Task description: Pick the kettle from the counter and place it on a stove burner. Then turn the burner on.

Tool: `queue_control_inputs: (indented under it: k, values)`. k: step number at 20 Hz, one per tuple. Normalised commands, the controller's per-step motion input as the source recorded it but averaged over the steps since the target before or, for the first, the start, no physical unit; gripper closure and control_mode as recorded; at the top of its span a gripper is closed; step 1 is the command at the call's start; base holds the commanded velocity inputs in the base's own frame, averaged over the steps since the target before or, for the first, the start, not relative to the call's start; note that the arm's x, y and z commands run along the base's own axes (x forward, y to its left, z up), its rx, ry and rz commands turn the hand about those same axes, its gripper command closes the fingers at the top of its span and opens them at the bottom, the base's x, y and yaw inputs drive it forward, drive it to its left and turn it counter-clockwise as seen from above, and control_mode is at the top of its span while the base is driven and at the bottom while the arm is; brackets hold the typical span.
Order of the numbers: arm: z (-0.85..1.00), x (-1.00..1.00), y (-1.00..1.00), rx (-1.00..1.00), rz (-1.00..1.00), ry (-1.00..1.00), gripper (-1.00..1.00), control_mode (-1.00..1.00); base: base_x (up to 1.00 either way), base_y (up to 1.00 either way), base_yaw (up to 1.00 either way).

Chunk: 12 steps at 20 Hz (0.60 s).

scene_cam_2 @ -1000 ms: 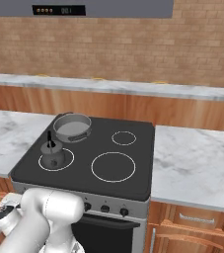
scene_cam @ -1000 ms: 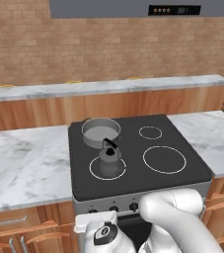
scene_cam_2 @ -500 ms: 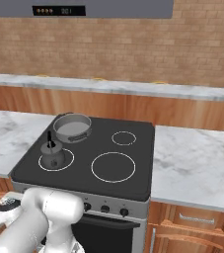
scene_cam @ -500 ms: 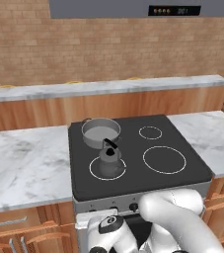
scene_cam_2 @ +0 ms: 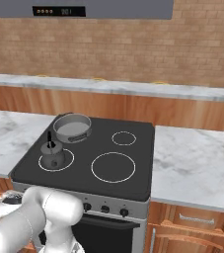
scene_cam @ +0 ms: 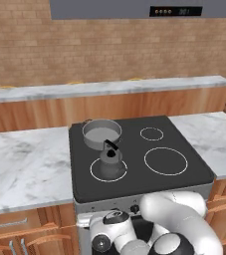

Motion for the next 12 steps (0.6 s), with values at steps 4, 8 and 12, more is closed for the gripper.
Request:
queue_control_inputs:
  k: [4,8,12]
  values:
    - [-1.0,-0.58,0.03,0.0,0.0,0.14,1.0,-1.0,0.0,0.0,0.0]
    - [-0.46,-0.1,0.02,0.0,0.0,0.04,1.0,-1.0,0.0,0.0,0.0]
    - [0.0,0.0,0.0,0.0,0.0,0.0,1.0,-1.0,0.0,0.0,0.0]
